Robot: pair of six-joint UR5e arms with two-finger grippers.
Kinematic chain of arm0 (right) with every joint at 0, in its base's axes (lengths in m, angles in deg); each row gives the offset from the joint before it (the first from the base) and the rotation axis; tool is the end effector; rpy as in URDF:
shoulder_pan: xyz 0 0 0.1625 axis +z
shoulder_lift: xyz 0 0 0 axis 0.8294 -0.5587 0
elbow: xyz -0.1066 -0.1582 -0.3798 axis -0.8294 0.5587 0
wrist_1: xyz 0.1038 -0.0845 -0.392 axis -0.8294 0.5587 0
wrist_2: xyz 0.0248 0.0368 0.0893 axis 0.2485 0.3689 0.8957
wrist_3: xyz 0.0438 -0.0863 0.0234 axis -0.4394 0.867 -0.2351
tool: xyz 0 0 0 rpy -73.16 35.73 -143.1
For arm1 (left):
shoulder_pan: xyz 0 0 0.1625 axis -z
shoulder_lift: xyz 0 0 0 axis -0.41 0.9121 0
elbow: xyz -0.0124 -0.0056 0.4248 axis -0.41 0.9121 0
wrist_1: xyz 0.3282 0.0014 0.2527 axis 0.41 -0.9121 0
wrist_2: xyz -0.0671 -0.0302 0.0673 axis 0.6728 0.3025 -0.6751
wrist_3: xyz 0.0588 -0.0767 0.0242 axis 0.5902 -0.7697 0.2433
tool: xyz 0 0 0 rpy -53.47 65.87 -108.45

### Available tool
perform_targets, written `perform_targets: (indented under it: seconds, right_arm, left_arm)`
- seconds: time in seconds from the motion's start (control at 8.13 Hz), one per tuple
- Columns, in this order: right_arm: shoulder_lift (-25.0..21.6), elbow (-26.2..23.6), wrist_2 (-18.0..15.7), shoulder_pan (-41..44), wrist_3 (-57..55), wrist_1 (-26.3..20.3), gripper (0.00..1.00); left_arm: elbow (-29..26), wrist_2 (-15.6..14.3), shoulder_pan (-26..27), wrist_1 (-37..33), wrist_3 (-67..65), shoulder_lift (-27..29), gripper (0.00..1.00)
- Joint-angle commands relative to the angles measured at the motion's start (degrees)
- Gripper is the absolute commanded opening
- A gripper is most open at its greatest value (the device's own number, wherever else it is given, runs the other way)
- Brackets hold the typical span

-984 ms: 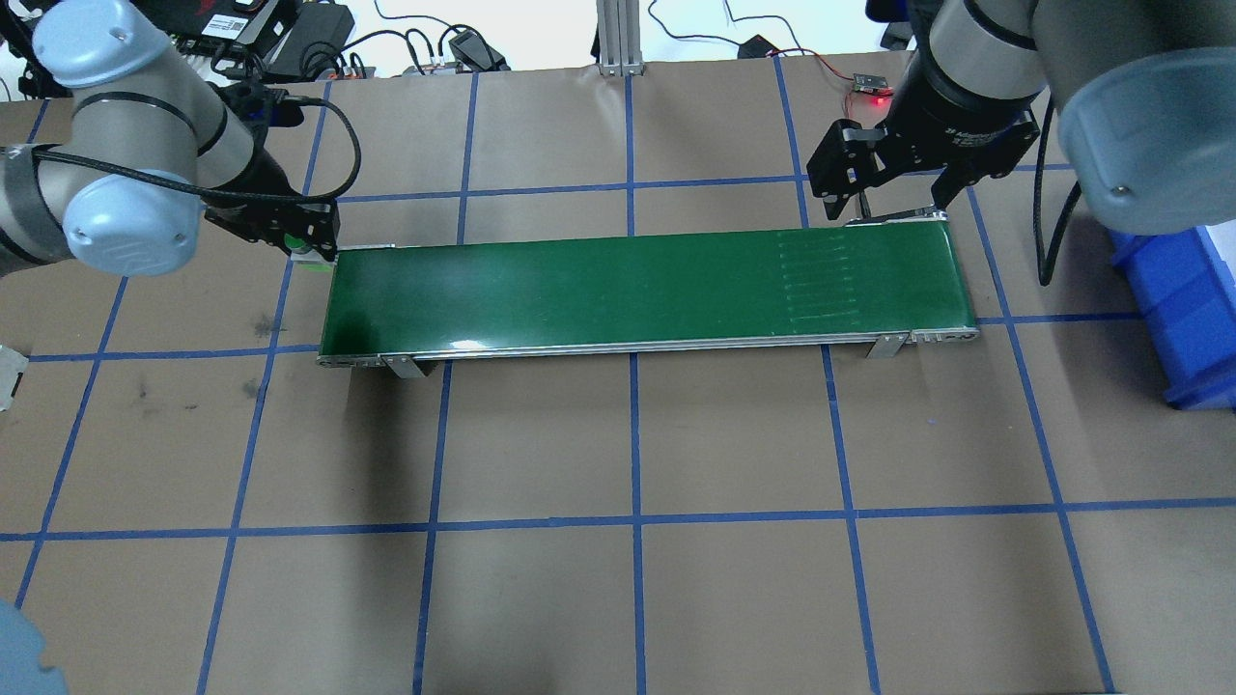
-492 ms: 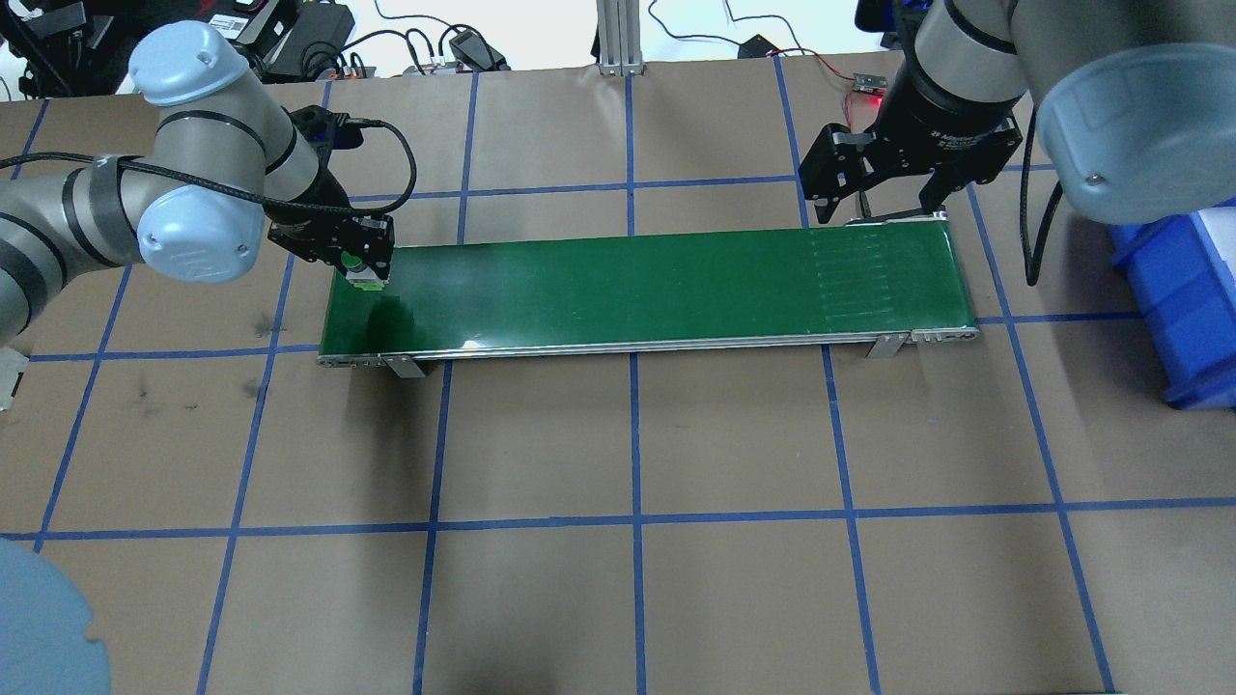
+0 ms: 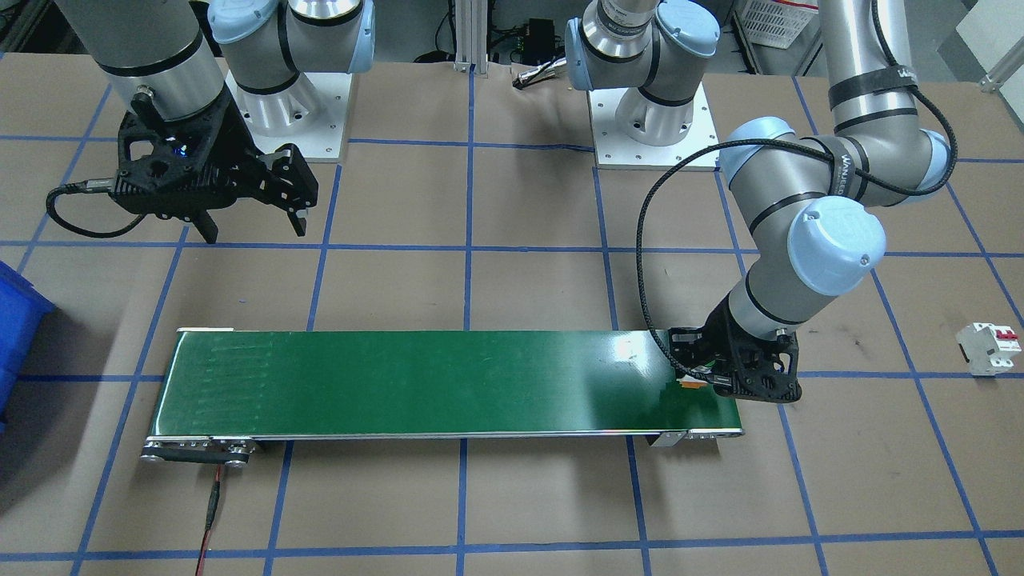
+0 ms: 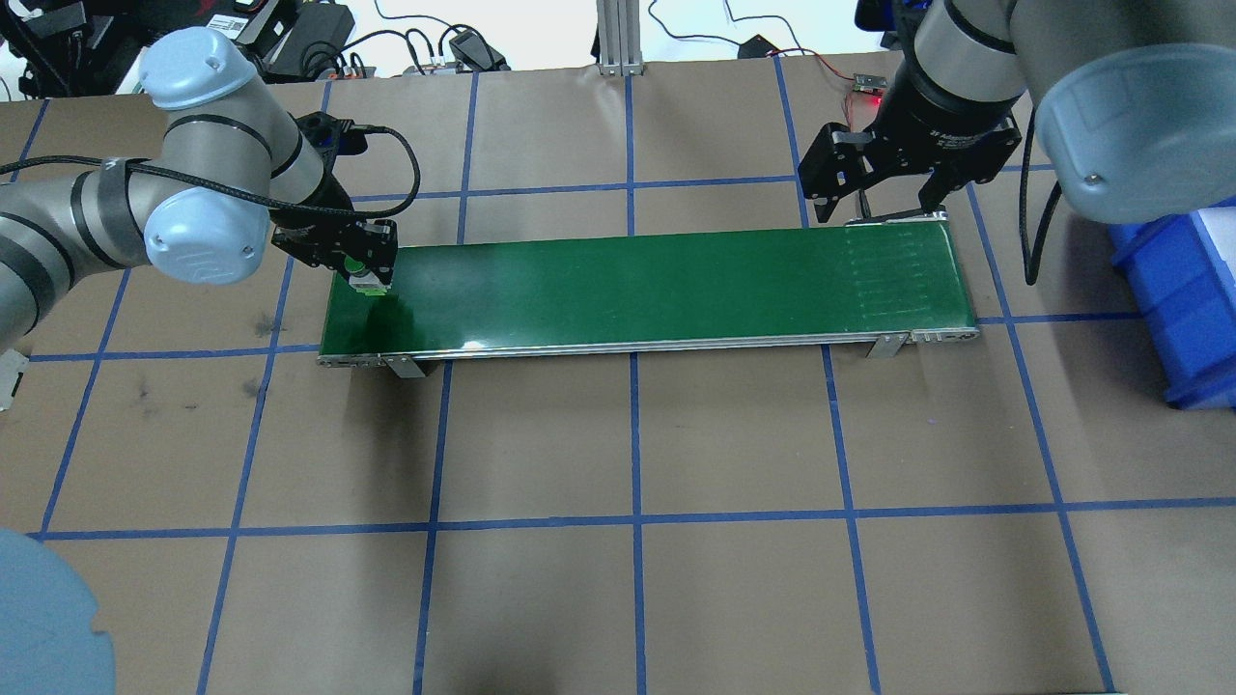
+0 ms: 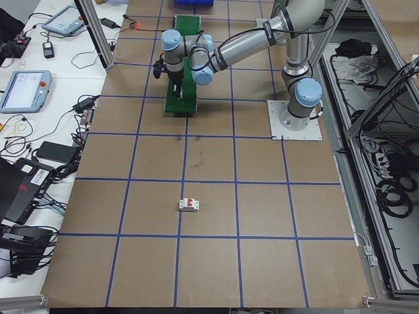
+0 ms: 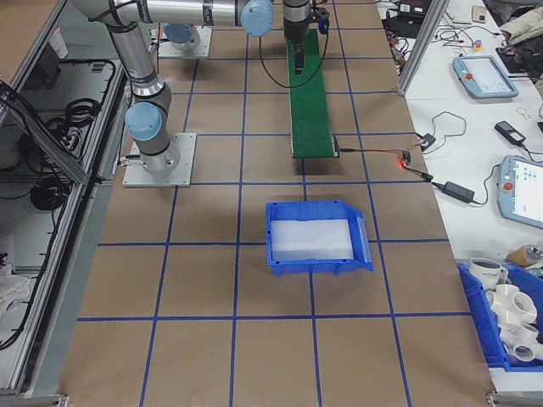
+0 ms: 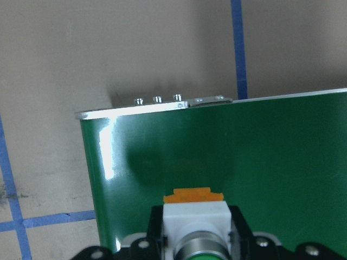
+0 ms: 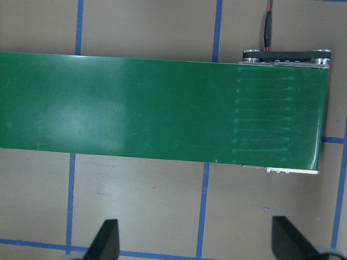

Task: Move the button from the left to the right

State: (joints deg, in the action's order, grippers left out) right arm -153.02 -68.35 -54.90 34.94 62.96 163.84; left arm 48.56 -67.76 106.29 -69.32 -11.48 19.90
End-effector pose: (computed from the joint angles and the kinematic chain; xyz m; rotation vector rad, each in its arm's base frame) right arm 0.1474 -0.4992 0.4727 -0.1154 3.0827 -0.1341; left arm -0.0579 -0.5898 0.2805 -0.1326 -3.0869 0.0078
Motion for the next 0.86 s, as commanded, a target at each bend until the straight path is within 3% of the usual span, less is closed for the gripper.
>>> perform_targets:
  seconds: [0.0, 0.25, 0.49, 0.74]
  right_arm:
    - [0.03, 0.00, -0.11, 0.00, -0.01, -0.14, 1.00]
    - [0.03, 0.00, -0.63, 0.00, 0.16, -0.05, 1.00]
    - [0.03, 0.18, -1.16, -0.09, 0.69, -0.31, 1.00]
    - [0.03, 0.44, -1.08, -0.27, 0.87, -0.23, 1.00]
  left_arm:
    - [0.01, 0.09, 0.01, -0.33, -2.28, -0.05, 1.00]
    - [-0.43, 0.35, 0.61, -1.11, -4.39, -1.27, 1.00]
    - [-2.79, 7.36, 2.80, -12.50, -12.89, -7.66, 1.00]
    - [-10.15, 7.21, 3.69, -22.34, -14.94, -11.46, 1.00]
